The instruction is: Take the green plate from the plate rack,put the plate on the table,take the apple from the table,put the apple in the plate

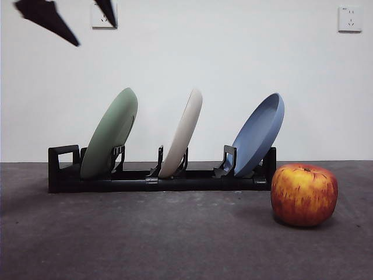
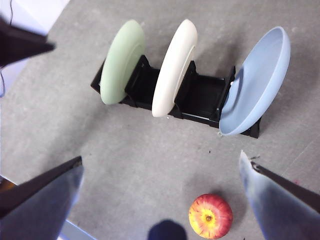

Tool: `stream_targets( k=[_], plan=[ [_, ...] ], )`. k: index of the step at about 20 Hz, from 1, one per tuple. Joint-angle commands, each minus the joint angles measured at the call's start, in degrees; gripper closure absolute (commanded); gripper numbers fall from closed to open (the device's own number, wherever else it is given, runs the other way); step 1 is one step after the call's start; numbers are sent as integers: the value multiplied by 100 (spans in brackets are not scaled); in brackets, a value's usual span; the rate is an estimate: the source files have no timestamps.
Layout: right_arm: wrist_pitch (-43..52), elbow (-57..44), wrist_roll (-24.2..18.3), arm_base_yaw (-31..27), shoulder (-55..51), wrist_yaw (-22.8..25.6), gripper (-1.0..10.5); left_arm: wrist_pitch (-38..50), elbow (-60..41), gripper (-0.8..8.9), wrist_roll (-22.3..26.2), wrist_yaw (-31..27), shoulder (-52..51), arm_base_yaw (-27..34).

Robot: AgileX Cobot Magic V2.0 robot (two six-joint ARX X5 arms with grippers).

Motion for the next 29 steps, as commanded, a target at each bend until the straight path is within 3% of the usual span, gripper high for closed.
stream_targets(
  k=[1,5,12,18,22,26,29],
  plan=[
    [13,15,59,175,133,144,226,-232,905,374,9,-356,601,-280],
    [17,15,61,317,271,321,226,-588,1838,374,35,-1045,1366,-595],
    [17,15,57,317,339,389,226,-986,1843,375,35,-1425,2197,-599],
    [15,15,57,317,343,413,226,-833,1840,381,31,-1429,2367,-601],
    [17,15,57,317,343,413,226,-831,1843,587,37,-1425,2367,-577],
    [15,15,57,317,343,413,226,-841,1840,621,55,-1425,2367,-529],
    [17,15,57,317,343,413,226,-883,1840,826,118,-1421,2367,-498]
  ],
)
